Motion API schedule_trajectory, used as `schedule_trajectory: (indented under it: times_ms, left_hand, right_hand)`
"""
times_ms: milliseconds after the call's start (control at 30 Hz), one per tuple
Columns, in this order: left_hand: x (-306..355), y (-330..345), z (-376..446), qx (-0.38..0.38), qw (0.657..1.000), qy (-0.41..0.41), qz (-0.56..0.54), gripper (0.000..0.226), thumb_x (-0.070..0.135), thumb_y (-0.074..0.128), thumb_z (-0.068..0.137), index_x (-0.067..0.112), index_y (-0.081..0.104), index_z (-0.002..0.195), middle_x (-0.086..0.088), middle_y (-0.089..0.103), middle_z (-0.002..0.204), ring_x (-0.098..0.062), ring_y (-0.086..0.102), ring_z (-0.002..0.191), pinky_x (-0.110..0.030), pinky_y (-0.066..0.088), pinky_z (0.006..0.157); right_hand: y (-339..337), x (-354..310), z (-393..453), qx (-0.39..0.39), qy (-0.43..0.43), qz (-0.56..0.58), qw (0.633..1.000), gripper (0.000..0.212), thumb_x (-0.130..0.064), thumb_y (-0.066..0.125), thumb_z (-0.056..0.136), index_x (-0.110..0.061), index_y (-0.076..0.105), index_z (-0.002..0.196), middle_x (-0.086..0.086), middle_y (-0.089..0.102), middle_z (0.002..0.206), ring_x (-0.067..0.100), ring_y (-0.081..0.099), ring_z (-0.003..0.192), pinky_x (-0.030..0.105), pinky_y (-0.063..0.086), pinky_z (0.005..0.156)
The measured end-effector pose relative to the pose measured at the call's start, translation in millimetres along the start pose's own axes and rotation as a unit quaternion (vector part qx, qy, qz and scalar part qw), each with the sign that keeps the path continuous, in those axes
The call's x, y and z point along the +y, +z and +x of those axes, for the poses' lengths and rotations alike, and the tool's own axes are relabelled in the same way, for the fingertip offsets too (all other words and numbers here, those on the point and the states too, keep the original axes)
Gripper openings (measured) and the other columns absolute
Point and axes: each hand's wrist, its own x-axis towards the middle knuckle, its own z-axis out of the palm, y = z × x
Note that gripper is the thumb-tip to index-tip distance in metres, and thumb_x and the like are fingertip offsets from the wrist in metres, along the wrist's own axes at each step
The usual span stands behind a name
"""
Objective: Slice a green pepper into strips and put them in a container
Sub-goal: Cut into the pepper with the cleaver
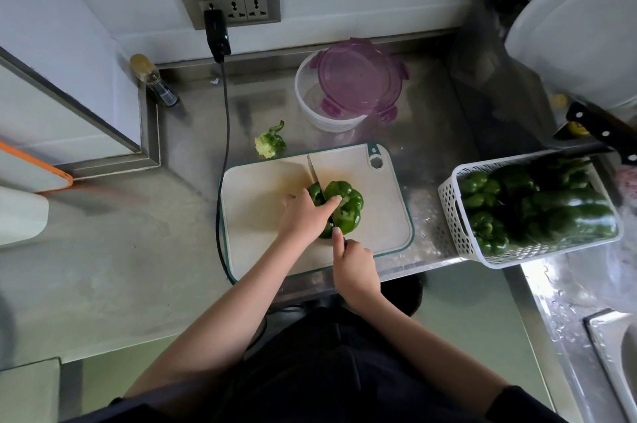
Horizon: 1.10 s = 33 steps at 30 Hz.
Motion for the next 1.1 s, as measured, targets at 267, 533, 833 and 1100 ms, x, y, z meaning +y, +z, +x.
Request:
schedule_trajectory:
  times_ms: [267,533,833,1100]
  left_hand:
    - [-8.7,5.8,4.3,-0.007,0.999,0.025,-0.027,0.069,0.047,0.052,0.091,0.006,0.028,0.141,-0.018,0.032,0.139,-0.035,0.041,0.124,-0.038,0.038,0.096]
    - [-47.4,-6.1,11.9,0.053,0.998,0.01,-0.027,0.034,0.032,0.033,0.101,0.001,0.047,0.11,-0.021,0.052,0.109,-0.023,0.05,0.082,-0.028,0.038,0.069]
    - [-75.4,-21.8,16.8,0.033,0.988,-0.007,-0.148,0.016,0.025,0.054,0.094,0.013,0.055,0.104,-0.004,0.059,0.096,-0.029,0.062,0.095,-0.047,0.053,0.083]
    - [-75.1,-31.0,6.7,0.034,0.956,-0.036,-0.289,0.011,0.02,0.058,0.091,0.026,0.052,0.085,-0.004,0.061,0.098,-0.035,0.062,0.1,-0.05,0.052,0.084]
  right_hand:
    - [-3.4,-4.9,4.3,-0.011,-0.013,0.008,1.0,0.064,-0.062,0.018,0.093,-0.011,0.055,0.081,0.015,0.062,0.089,0.032,0.059,0.082,0.04,0.048,0.073]
    - [-10.6,17.4,-3.3,-0.012,0.006,0.015,1.0,0.063,-0.059,0.021,0.095,-0.01,0.058,0.082,0.018,0.064,0.091,0.036,0.06,0.089,0.04,0.046,0.076]
    - [-30.6,5.3,28.1,-0.015,-0.021,0.018,1.0,0.058,-0.052,0.025,0.098,-0.012,0.043,0.06,0.008,0.051,0.064,0.029,0.05,0.068,0.034,0.036,0.063]
    - [-30.4,-7.3,40.8,-0.015,-0.081,0.028,0.996,0.028,-0.039,0.036,0.1,-0.012,0.042,0.093,0.006,0.054,0.078,0.031,0.057,0.076,0.036,0.044,0.064]
